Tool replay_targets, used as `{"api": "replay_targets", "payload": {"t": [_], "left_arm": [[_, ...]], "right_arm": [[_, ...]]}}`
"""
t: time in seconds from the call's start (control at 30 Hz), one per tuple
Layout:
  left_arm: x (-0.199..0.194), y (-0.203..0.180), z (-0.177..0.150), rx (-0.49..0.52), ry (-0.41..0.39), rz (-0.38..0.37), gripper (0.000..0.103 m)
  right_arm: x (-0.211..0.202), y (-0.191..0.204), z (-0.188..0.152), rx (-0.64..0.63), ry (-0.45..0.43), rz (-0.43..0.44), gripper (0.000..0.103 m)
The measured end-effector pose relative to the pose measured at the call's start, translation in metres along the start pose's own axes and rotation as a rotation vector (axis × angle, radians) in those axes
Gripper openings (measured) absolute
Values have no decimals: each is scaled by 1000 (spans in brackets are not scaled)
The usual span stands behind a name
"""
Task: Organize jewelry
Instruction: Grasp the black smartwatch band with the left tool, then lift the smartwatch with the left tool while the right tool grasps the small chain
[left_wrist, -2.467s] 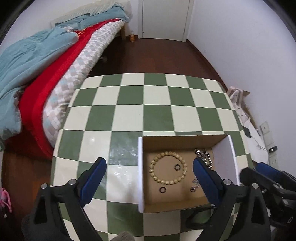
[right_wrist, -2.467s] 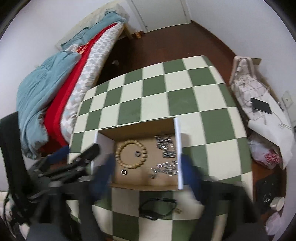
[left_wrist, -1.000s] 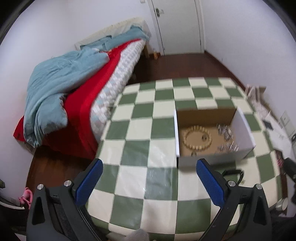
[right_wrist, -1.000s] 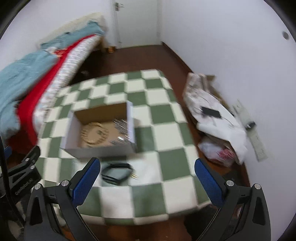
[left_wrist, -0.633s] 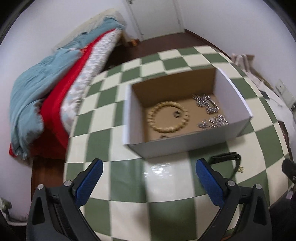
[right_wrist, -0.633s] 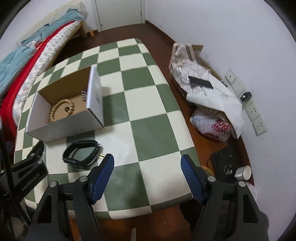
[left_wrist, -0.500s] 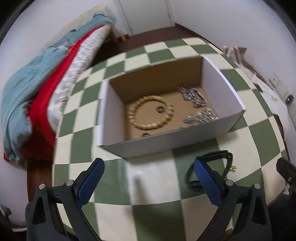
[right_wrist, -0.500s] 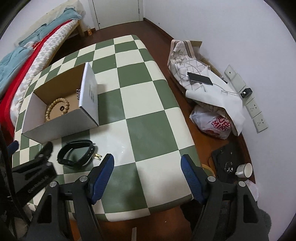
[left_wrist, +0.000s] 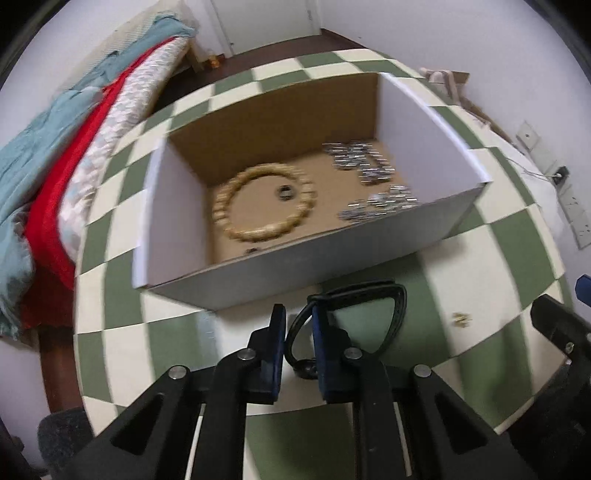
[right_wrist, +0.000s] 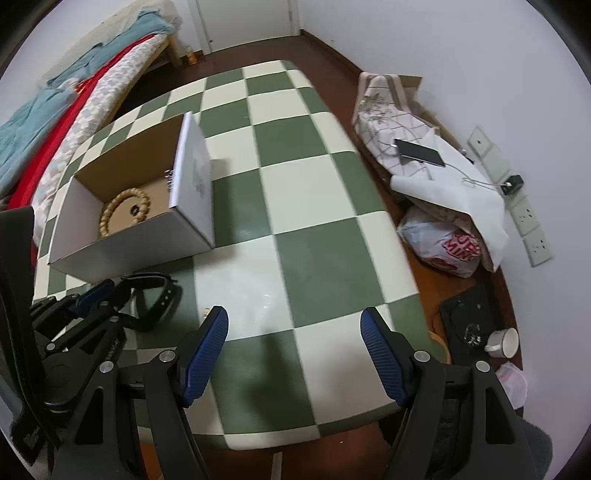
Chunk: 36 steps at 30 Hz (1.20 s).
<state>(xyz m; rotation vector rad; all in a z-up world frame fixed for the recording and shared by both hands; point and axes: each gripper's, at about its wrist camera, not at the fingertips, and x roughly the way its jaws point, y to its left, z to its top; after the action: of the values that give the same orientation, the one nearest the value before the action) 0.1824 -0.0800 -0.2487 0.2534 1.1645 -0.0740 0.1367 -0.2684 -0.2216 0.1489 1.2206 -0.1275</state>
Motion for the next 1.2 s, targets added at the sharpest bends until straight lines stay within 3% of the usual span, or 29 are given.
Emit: {"api": "replay_targets", "payload": {"t": [0.2,0.27,0.37,0.5,0.57,0.6,1.2], "left_arm": [[3,34,-17,-51,10,60,4],[2,39,-20,-65,13,61,4],[2,44,-22,-78,16,62,4],[2,45,-23,-85,13,62,4],[2,45,-23,-85,13,62,4],[2,46,-23,-87,13,60,4],[-25,46,-20,-87,-49,55,3]], "right_arm": [[20,33,-1,-87,17,63,66],[30,42,-3,-111,30,69,58],[46,55,-8,-148,56,56,49],[43,70,-13,-198,9,8,40],[40,73,-16,-207,-3,6,19],[41,73,-17,-211,-5,3,15],[25,66,-15,-194,-50,16,14]]}}
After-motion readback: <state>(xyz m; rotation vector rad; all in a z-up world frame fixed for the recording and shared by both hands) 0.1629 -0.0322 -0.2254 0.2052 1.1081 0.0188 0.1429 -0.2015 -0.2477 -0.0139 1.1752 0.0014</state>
